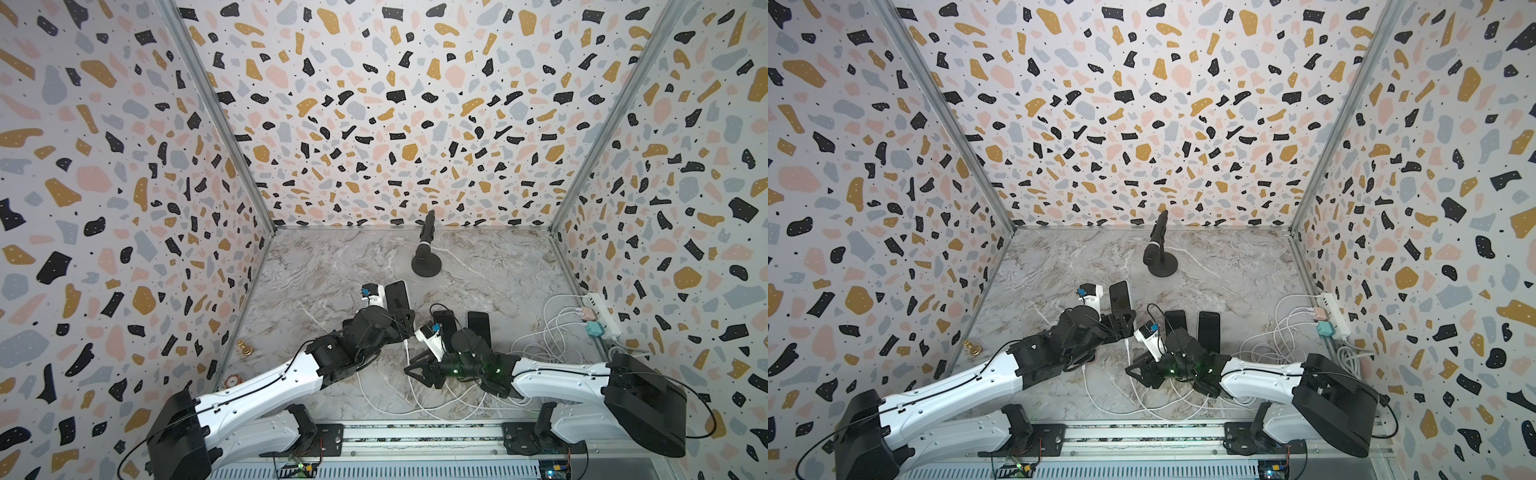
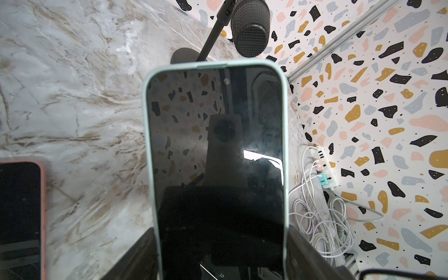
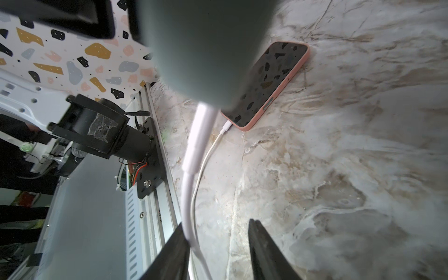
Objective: Unplug the charging cable from the phone
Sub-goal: Remove the charging cable from the phone.
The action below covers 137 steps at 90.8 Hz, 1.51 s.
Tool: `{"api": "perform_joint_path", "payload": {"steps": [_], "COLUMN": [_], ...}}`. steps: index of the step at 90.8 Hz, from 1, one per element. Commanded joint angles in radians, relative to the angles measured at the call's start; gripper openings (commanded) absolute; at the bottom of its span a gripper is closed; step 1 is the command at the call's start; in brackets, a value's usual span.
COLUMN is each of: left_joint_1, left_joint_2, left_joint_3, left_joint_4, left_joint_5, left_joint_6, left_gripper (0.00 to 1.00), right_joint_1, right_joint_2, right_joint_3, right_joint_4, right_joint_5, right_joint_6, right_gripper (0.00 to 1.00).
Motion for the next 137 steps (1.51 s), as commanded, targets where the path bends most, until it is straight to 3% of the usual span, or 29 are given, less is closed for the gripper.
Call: {"api": "perform_joint_path", "payload": {"steps": [1,46,103,117,137], "left_joint_1": [0.005,0.005,0.008,0.009,0.008], "left_joint_2": [-0.02,0.013,0.053,0.044,0.014], "left_joint_3": [-0.009,0.032,0.067,0.061,0.005], "left_joint_4": [0.103,0.119,0.16,0.12,-0.075], "left_joint_5": [0.008,-0.041,-0.075,-0.093,-0.165], "left_joint_6": [0.012,0.06,0.059,0.063,0.047], "left_gripper": [0.65,0.65,0.63,0.63,0.63], "right_joint_1": [-0.002,-0.001,0.007,-0.001,-0.06], "right_joint_2": [-0.014,-0.042,-0.059,-0.121,-0.174], "right_joint_3": [0.032,0.041,-0.003,-0.011,0.019], "right_joint_4": [0.006,-0.079,-0.132,-0.199,-0.339], "right_joint_5": [-0.017,-0.019,-0.049,0.063,0.173], "right_joint_6": [-0.009,-0.027,-0.053,-0.064,-0.045], "right_gripper": [0.32,0.0,0.0,0.0,0.0]}}
